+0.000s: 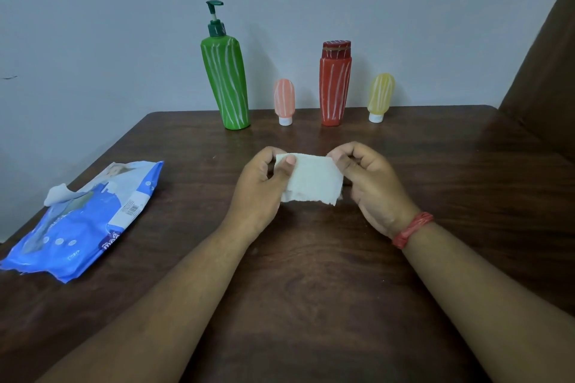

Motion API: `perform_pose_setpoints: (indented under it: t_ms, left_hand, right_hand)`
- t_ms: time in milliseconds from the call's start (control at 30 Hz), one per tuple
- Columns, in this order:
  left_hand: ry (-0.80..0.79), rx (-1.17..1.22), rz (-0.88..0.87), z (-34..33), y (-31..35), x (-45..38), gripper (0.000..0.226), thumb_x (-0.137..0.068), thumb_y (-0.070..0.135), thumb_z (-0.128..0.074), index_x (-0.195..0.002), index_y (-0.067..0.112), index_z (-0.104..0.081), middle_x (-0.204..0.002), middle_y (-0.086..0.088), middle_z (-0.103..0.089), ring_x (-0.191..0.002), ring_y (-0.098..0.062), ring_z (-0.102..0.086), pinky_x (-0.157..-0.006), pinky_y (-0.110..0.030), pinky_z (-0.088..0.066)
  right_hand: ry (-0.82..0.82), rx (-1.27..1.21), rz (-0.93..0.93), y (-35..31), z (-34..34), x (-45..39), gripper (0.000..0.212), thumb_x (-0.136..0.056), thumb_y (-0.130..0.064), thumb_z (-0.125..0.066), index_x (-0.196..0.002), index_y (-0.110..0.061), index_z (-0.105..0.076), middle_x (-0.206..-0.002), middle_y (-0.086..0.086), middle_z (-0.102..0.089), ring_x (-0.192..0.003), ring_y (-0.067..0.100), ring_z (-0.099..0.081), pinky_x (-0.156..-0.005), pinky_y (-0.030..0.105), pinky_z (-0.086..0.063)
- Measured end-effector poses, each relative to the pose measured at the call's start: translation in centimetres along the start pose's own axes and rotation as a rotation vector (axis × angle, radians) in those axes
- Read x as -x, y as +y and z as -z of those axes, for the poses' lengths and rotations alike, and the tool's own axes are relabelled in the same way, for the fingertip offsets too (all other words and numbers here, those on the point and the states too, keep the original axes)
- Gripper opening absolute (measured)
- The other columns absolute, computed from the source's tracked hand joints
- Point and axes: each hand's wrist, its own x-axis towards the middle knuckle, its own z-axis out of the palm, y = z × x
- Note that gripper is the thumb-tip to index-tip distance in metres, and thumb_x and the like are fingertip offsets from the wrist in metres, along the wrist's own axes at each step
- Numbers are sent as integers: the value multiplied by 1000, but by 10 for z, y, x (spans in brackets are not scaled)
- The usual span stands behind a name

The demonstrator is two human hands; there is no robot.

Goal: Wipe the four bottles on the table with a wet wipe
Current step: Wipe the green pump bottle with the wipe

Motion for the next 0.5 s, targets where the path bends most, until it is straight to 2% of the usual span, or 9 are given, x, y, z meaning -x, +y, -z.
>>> perform_pose_setpoints:
  t_ms: [67, 133, 200, 300, 400, 500]
  left_hand:
    - [-65, 20, -21, -1, -1, 1, 11, -101, 33, -56, -97, 27, -64, -94, 7, -70, -86, -2, -67, -66, -20, -55]
    - [-130, 36, -39, -1, -3, 1, 9, -100, 31, -60, -99, 26, -67, -96, 6, -71, -90, -9, -67, -72, -30, -58]
    - [-174, 54, -66, -2, -5, 1, 7, -98, 25, -63, -104, 25, -67, -99, 5, -70, -92, -11, -67, -72, -29, -57]
    - [-188, 113, -65, -2, -6, 1, 18, -97, 18, -65, -112, 27, -64, -104, 6, -69, -94, -10, -67, -72, -27, -56]
    - [-165, 121, -54, 2, -12, -3, 22, -99, 17, -62, -118, 29, -61, -104, 7, -66, -97, -8, -64, -82, -29, -56]
    - [18, 54, -36, 12, -23, -20, 22, -100, 21, -60, -121, 26, -59, -104, 9, -62, -91, 6, -57, -83, -18, -47]
  right_hand:
    - [-24, 15, -21, 0, 2, 0, 17, -100, -27, -57, -102, -14, -68, -98, 0, -67, -92, 16, -62, -70, 35, -52]
    - [-87, 80, -26, 0, 5, 0, 28, -91, -38, -65, -108, -16, -70, -103, -3, -71, -101, 17, -65, -85, 40, -55]
    - [-179, 153, -34, -2, 5, 2, 35, -84, -40, -69, -110, -16, -70, -105, 1, -74, -102, 21, -69, -86, 41, -56]
    - [-251, 246, -20, -3, 2, 5, 25, -90, -29, -69, -105, -8, -70, -100, 9, -74, -95, 29, -71, -80, 45, -57]
    - [-158, 175, -21, -1, 3, 4, 19, -94, -20, -66, -98, -2, -69, -97, 16, -73, -89, 29, -70, -78, 46, -55]
    - [-46, 34, -69, 0, 4, 1, 12, -95, -15, -64, -101, -6, -69, -103, 12, -75, -97, 27, -70, -88, 50, -54]
